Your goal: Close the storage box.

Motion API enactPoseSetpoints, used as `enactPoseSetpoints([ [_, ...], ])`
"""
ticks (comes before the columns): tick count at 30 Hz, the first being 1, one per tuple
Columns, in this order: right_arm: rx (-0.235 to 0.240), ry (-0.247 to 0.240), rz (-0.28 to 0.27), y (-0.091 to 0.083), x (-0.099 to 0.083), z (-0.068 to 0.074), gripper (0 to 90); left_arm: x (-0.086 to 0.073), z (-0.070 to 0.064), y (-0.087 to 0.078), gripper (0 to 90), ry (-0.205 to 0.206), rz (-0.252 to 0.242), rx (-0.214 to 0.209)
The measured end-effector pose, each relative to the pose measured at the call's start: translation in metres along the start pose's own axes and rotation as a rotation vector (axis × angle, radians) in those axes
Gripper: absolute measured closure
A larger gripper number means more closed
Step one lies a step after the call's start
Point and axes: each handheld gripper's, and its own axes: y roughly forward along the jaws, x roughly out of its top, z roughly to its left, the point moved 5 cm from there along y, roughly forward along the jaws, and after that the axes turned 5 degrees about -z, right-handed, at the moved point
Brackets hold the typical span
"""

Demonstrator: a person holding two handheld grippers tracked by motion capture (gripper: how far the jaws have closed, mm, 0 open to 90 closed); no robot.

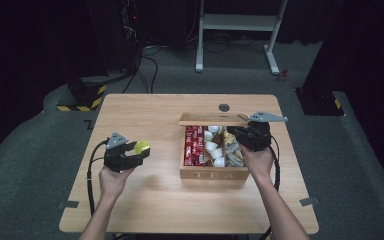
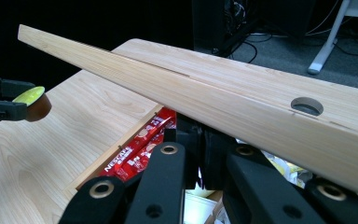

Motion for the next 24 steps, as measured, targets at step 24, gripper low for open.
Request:
enactPoseSetpoints([
  [24,-0.001,0.0,0.004,0.0,0.0,0.0,87.8,-0.028,0.0,0.016,38.0,0.005,0.069,0.018],
])
